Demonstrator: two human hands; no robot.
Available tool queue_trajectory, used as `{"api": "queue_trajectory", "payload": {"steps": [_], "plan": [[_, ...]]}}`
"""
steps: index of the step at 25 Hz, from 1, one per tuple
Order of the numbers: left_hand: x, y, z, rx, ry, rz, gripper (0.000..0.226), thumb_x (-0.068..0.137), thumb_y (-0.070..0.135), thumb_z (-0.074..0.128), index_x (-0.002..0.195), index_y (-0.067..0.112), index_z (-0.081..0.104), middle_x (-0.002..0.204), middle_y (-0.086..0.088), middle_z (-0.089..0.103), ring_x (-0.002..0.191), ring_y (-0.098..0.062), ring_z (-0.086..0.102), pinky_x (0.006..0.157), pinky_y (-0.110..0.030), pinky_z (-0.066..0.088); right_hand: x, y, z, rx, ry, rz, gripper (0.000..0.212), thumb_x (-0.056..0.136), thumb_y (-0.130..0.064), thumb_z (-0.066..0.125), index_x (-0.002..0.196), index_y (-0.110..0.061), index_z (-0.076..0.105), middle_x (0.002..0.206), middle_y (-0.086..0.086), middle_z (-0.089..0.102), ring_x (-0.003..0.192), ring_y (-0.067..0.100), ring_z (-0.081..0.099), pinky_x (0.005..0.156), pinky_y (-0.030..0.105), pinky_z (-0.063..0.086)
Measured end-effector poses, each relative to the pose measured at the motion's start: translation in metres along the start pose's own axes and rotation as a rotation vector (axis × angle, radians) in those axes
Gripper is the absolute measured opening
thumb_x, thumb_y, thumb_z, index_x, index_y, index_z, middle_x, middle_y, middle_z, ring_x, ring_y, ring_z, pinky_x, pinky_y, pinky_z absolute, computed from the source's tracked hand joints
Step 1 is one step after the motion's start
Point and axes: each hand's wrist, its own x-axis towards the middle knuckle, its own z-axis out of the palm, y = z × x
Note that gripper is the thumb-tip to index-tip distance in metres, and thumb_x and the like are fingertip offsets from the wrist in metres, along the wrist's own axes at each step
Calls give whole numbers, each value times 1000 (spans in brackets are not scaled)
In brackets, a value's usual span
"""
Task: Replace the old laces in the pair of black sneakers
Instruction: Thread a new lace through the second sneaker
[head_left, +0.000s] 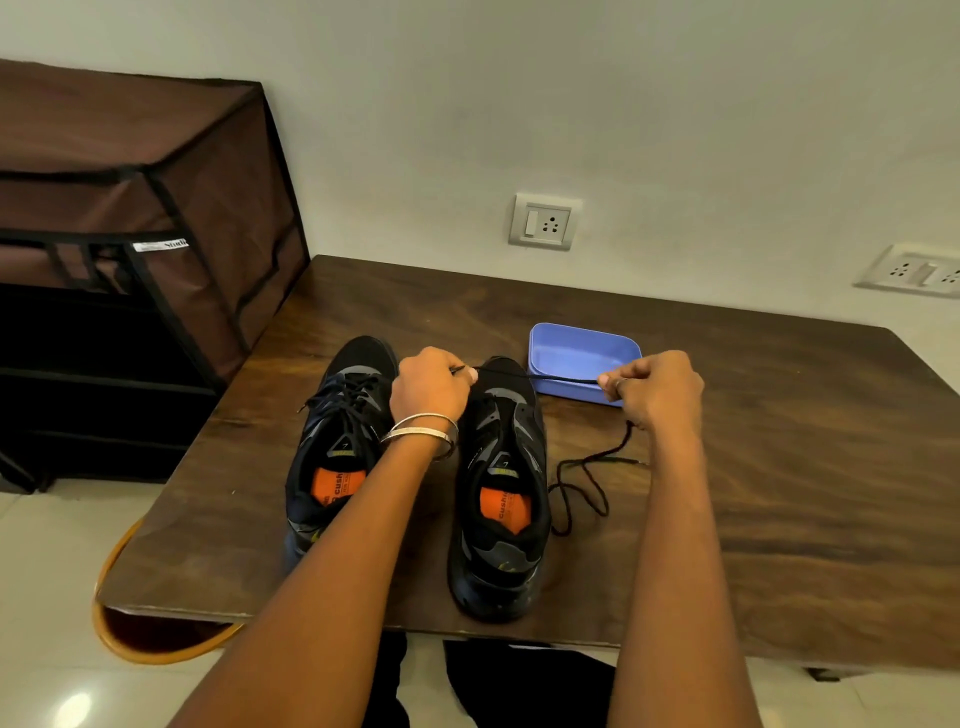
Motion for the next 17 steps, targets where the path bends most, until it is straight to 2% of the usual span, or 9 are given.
{"api": "queue_trajectory", "payload": {"steps": [1,3,6,8,10,12,14,15,17], "plan": [[-1,0,-1,7,9,14,17,88,33,68,100,23,75,98,-3,71,94,-25,66,85,-38,55,0,0,0,-13,28,-22,13,87,-14,74,75,-9,75,89,9,73,91,20,67,86,34,54],[-6,12,-2,-45,-31,215,31,86,27,71,116,23,70,112,0,66,103,-18,62,93,-34,50,-5,-11,8,33,-31,-125,9,89,-13,73,85,-6,77,88,7,73,85,14,64,80,28,51],[-17,39,-2,-225,-236,456,37,86,12,70,122,20,67,113,0,69,107,-13,61,98,-22,44,-13,-31,27,140,-166,-207,7,89,-7,70,90,-8,78,86,6,73,81,16,67,66,19,51],[-17,40,0,-260,-249,422,27,87,9,68,112,19,73,97,0,74,97,-13,66,95,-24,48,-11,-32,27,215,-163,-165,12,87,-2,71,82,-10,77,81,5,74,82,16,69,67,20,53],[-11,31,-2,-248,-98,295,16,89,12,66,96,20,77,82,4,73,83,-8,66,88,-23,51,-9,-21,16,260,-118,-114,23,85,5,69,71,-12,75,72,1,72,76,11,69,72,19,53],[-4,17,-11,-282,116,74,15,91,15,63,86,21,76,78,7,70,76,-3,60,83,-23,49,-7,-4,0,212,-21,-64,19,85,6,69,73,-6,76,74,5,73,72,8,66,78,22,51],[1,2,-19,-266,215,-117,14,90,17,62,89,20,76,88,1,72,83,-11,62,87,-27,49,-7,4,-10,146,40,-21,9,86,2,70,81,-1,77,80,9,74,73,7,64,77,20,49],[2,-2,-21,-213,203,-131,14,89,19,64,97,20,76,98,-2,72,94,-17,64,91,-30,48,-7,3,-10,134,38,-19,7,86,1,71,83,0,77,81,9,73,74,8,65,78,21,51],[-2,2,-19,-172,92,11,32,87,22,69,118,21,69,118,-2,68,110,-19,61,97,-29,45,-8,-8,1,138,-14,-72,5,86,-1,72,84,0,77,81,10,73,80,13,69,85,26,54]]}}
